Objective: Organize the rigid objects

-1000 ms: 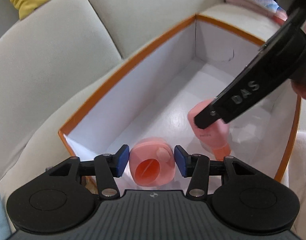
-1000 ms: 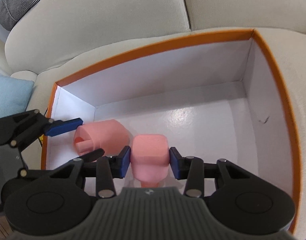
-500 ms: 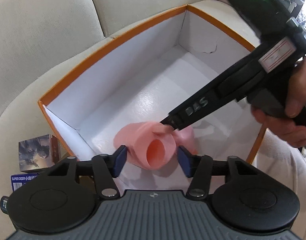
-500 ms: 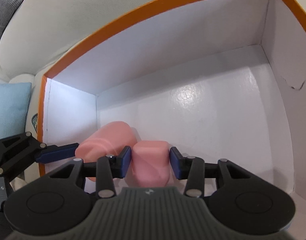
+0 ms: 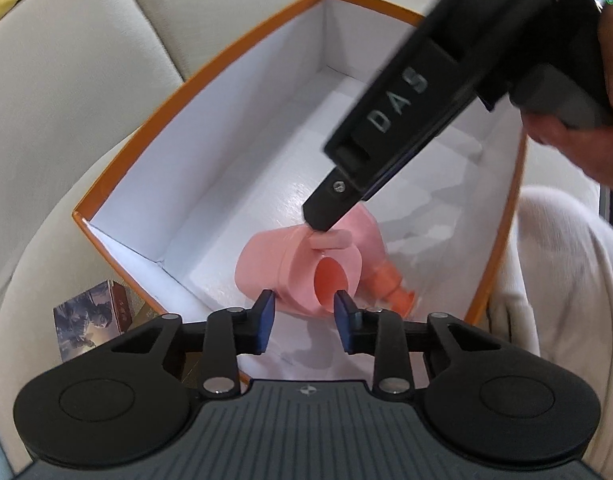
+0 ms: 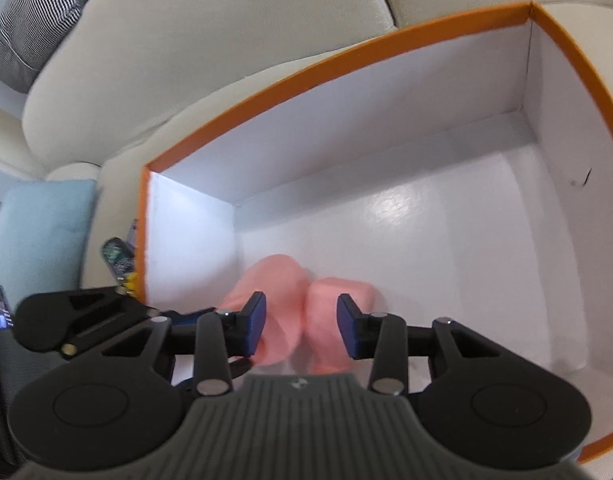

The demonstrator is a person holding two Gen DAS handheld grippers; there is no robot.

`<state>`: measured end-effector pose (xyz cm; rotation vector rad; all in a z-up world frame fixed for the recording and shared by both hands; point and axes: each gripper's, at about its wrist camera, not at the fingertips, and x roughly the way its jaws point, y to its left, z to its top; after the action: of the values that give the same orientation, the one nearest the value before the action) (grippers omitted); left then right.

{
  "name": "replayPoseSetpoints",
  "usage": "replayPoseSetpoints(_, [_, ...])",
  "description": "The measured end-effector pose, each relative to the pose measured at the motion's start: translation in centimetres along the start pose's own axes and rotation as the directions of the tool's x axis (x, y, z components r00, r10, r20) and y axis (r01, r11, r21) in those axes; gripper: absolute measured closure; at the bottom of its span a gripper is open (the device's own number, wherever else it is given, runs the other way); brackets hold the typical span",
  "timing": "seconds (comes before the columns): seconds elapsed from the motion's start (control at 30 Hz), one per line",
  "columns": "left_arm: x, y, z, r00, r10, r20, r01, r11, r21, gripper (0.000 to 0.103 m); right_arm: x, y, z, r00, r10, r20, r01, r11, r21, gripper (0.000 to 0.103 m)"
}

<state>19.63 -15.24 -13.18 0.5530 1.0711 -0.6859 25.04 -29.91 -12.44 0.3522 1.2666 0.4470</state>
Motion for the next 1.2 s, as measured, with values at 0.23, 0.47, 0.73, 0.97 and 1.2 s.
replayPoseSetpoints(0.23, [-1.5,1.7,-0.4,0.998,-0.034,0.057,0.040,0.993,-0.107,0.069,0.6,0.6,-1.2,0.998,0.057,-0.041,-0.056,0.998,0.024,0.069])
replayPoseSetpoints(0.47, [-4.9,4.2,-2.7,0.982,-0.079,0.169,0.126,0.949,-0.288,0.066,1.1,1.5,-2.3,0.996,0.028,-0.082,-0.028,1.000,-0.001,0.069])
replayPoseSetpoints(0.73, [-6.4,5.0,-3.9,0.983,-0.066,0.173,0.137,0.888,-0.439,0.061,3.1,1.9,-3.3,0.992,-0.034,-0.120,0.029,0.999,-0.041,0.061])
replayPoseSetpoints(0.97, [-4.2,5.8,-4.6,0.976,-0.104,0.191,0.188,0.845,-0.500,0.070,4.8,3.0,-3.6,0.988,-0.029,-0.150,0.020,0.998,-0.060,0.052])
replayPoseSetpoints(1.2, [-3.4,8.5,-4.9,0.967,-0.112,0.228,0.224,0.801,-0.555,0.081,5.8,4.5,-0.8,0.995,-0.026,-0.097,0.017,0.996,-0.093,0.053])
